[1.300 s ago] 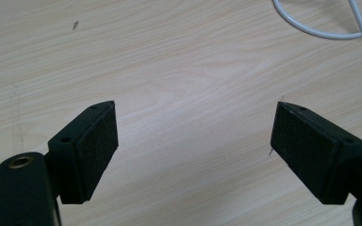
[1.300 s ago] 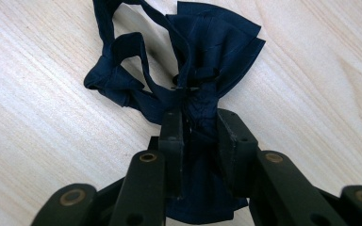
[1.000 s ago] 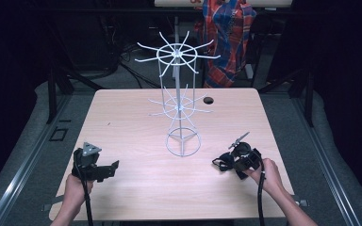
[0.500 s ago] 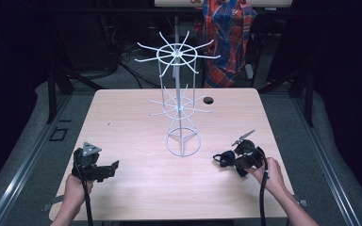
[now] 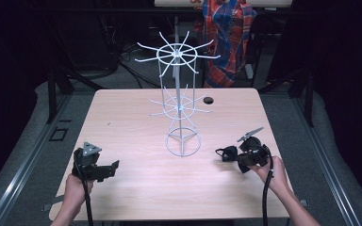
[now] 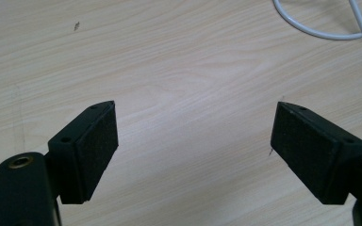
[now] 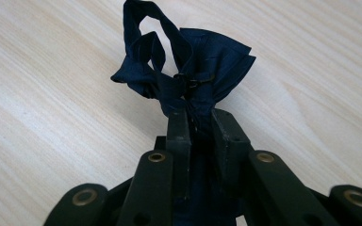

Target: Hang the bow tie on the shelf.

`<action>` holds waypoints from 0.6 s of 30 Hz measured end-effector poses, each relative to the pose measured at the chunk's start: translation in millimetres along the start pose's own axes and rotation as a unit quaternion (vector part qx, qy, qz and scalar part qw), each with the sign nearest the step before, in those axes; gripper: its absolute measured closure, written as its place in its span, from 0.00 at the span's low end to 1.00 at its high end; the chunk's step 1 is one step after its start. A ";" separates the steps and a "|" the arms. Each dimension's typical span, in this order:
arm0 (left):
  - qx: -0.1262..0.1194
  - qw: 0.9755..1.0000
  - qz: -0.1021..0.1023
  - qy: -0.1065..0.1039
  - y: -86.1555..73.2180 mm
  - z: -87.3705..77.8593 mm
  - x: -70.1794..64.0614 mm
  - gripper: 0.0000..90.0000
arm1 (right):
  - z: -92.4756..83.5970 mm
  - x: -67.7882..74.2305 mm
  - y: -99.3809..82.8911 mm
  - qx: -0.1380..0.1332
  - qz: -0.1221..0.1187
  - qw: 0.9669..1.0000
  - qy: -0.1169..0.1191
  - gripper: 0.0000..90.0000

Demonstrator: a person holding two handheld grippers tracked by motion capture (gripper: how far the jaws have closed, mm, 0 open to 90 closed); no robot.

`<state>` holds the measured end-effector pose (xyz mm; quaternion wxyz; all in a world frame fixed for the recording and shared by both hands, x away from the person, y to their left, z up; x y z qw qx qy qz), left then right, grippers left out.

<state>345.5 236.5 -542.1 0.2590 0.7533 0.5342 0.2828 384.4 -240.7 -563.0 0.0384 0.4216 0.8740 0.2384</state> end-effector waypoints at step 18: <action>0.000 1.000 0.002 -0.003 -0.4 1.4 -0.1 0.18 | -18.0 -4.9 8.2 -0.055 0.013 0.998 0.006 0.87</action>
Point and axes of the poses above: each handheld gripper's, and its own axes: z roughly forward along the jaws, y roughly out of its top, x roughly to its left, the point moved 6 cm from there along z, roughly forward along the jaws, and after that the axes turned 10 degrees about y, right-handed, at the moved point
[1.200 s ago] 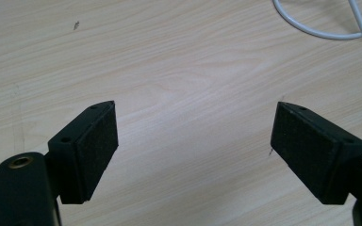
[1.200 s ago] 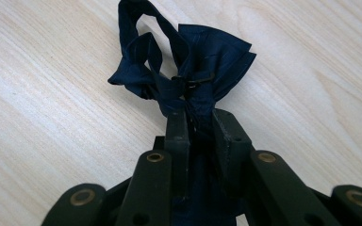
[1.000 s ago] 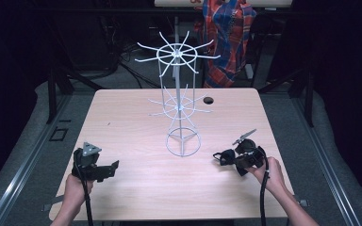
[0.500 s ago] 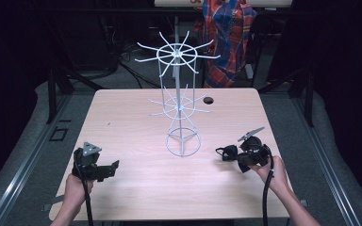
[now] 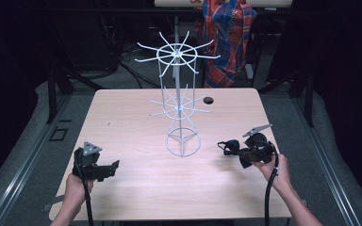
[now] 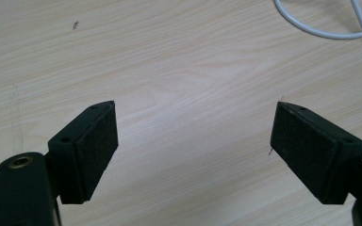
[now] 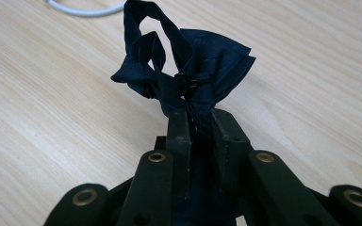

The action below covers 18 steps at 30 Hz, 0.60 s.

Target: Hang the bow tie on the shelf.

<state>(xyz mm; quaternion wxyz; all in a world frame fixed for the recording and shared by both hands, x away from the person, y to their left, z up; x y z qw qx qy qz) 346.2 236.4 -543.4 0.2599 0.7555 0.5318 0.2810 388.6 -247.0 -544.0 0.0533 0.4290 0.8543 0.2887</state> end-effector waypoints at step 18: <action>0.000 1.000 -0.001 0.004 0.7 -1.6 -0.1 0.18 | -8.4 8.5 17.3 -0.032 -0.006 0.999 0.008 0.87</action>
Point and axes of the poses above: each handheld gripper's, and its own axes: z roughly forward along the jaws, y roughly out of its top, x roughly to its left, the point moved 6 cm from there along z, roughly forward along the jaws, and after that the axes turned 10 degrees about y, right-handed, at the moved point
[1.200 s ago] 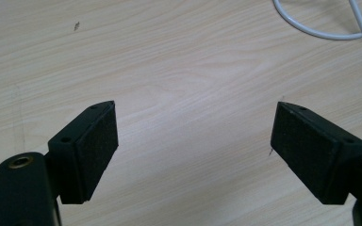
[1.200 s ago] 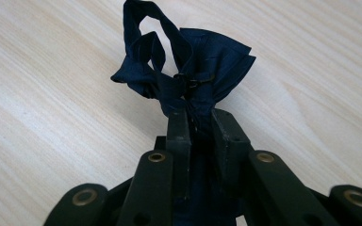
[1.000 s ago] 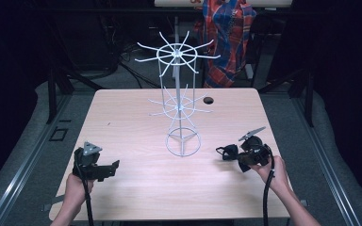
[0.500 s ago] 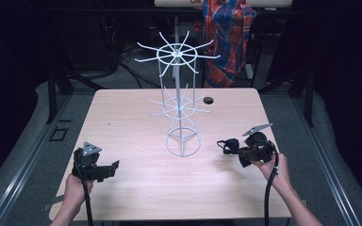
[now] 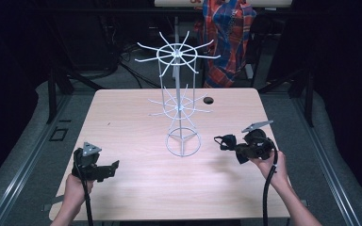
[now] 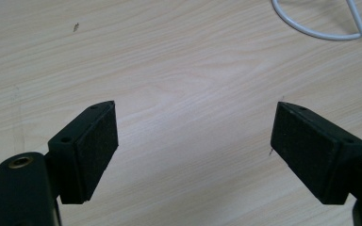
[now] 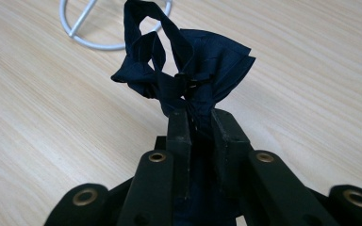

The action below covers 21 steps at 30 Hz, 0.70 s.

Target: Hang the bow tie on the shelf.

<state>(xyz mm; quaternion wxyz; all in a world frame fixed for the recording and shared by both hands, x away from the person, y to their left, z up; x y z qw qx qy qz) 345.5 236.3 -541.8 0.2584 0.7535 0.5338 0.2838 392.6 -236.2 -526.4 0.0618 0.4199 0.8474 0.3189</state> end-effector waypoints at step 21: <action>-0.001 1.000 0.005 -0.003 4.4 4.4 -3.2 0.18 | -4.9 5.6 39.3 -0.052 0.009 0.999 0.007 0.87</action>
Point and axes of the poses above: each handheld gripper's, and its own axes: z roughly forward along the jaws, y roughly out of its top, x roughly to its left, the point moved 6 cm from there along z, roughly forward along the jaws, and after that the axes turned 10 degrees about y, right-handed, at the moved point
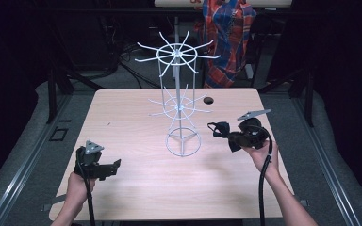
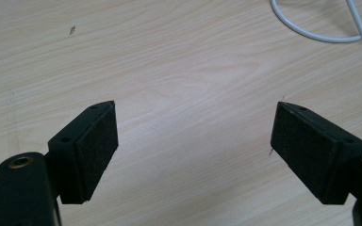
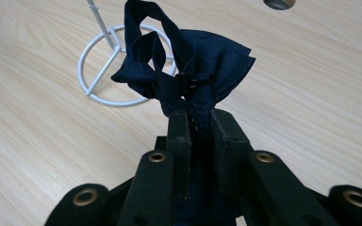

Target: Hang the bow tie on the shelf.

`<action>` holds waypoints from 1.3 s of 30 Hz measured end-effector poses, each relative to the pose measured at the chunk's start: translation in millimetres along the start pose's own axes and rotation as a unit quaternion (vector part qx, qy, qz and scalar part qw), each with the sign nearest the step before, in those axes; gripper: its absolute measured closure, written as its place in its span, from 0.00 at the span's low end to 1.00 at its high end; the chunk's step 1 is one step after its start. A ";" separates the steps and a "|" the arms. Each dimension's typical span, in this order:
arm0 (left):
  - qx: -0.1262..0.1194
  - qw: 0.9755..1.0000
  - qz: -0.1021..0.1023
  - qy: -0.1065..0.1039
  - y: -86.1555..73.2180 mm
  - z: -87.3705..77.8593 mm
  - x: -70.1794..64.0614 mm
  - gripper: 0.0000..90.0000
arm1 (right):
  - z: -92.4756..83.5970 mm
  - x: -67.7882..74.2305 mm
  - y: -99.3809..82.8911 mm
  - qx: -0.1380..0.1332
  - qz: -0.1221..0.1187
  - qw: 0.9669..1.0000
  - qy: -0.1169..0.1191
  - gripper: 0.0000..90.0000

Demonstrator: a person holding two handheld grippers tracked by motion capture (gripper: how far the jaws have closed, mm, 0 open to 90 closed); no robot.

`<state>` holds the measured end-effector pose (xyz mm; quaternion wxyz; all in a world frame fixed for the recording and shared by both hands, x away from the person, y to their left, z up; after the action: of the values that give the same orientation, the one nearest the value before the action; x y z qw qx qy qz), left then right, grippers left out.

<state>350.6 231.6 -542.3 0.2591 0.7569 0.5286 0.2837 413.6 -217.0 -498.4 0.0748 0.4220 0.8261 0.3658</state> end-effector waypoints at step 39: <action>-0.001 1.000 -0.004 -0.004 -1.4 -0.4 0.8 0.18 | -51.1 -5.2 19.2 -0.090 0.012 0.996 0.013 0.87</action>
<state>349.7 232.8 -542.9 0.2630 0.7554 0.5308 0.2802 407.1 -241.3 -449.7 0.0977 0.4190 0.7853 0.4453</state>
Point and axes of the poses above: each handheld gripper's, and its own axes: z roughly forward along the jaws, y roughly out of its top, x roughly to its left, the point moved 6 cm from there along z, roughly forward along the jaws, and after that the axes turned 10 degrees about y, right-handed, at the moved point
